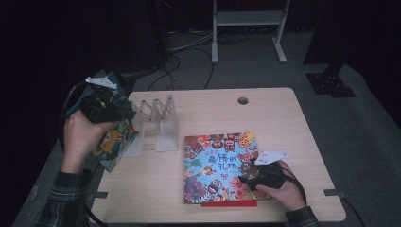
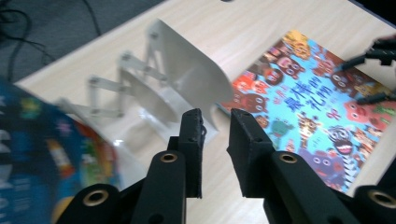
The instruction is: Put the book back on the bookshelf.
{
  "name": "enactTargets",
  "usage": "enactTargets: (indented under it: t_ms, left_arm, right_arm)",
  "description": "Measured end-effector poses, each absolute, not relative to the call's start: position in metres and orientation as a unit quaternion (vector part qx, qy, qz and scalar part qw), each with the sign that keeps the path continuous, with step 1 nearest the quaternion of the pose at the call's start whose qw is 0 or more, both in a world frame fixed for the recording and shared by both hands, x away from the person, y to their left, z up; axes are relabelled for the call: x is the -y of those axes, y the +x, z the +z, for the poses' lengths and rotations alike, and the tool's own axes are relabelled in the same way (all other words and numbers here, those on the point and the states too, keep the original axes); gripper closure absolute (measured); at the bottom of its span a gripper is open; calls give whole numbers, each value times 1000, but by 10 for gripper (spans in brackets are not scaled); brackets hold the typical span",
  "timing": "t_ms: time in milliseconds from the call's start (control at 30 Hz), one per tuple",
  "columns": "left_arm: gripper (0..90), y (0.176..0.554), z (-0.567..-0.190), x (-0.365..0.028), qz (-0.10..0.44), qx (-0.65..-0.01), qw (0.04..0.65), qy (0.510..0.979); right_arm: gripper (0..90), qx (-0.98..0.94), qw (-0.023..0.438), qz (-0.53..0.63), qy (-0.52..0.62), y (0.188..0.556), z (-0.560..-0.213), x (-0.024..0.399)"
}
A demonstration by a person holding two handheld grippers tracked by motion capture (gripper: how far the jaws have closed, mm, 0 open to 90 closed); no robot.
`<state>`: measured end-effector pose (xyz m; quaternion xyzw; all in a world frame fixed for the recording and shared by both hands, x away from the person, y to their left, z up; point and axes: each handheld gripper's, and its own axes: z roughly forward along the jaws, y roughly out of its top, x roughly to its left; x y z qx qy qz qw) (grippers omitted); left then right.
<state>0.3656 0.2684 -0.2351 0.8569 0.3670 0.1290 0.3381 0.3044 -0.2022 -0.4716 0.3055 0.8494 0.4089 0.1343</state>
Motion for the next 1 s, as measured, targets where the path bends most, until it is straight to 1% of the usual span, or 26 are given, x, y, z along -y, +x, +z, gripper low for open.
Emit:
enactTargets:
  t_ms: [67, 200, 233, 300, 367, 467, 633, 767, 933, 1000]
  left_arm:
    - [638, 361, -246, -261, 135, -363, 339, 858]
    - [501, 351, -276, -246, 129, -353, 346, 860]
    - [450, 350, -282, -244, 129, -351, 349, 859]
    - [418, 346, -297, -237, 122, -347, 356, 859]
    - [358, 343, -314, -229, 118, -343, 355, 862]
    - [325, 338, -336, -220, 108, -331, 365, 863]
    - [207, 335, -372, -203, 103, -314, 371, 868]
    - [117, 334, -397, -189, 89, -303, 365, 876]
    - [61, 331, -428, -174, 73, -283, 340, 894]
    - [56, 330, -437, -172, 79, -273, 330, 900]
  right_arm:
    - [160, -848, 136, 412, 306, 304, -470, 203]
    - [160, -844, 138, 413, 312, 305, -468, 207]
    - [160, -843, 139, 414, 315, 306, -467, 209]
    - [160, -842, 142, 414, 317, 306, -467, 211]
    - [160, -839, 143, 414, 322, 307, -466, 214]
    - [160, -836, 147, 415, 327, 309, -465, 218]
    - [160, -833, 151, 414, 335, 312, -465, 223]
    - [160, -830, 152, 410, 345, 314, -468, 226]
    - [160, -828, 155, 408, 352, 314, -470, 231]
    - [160, -827, 156, 407, 355, 313, -470, 232]
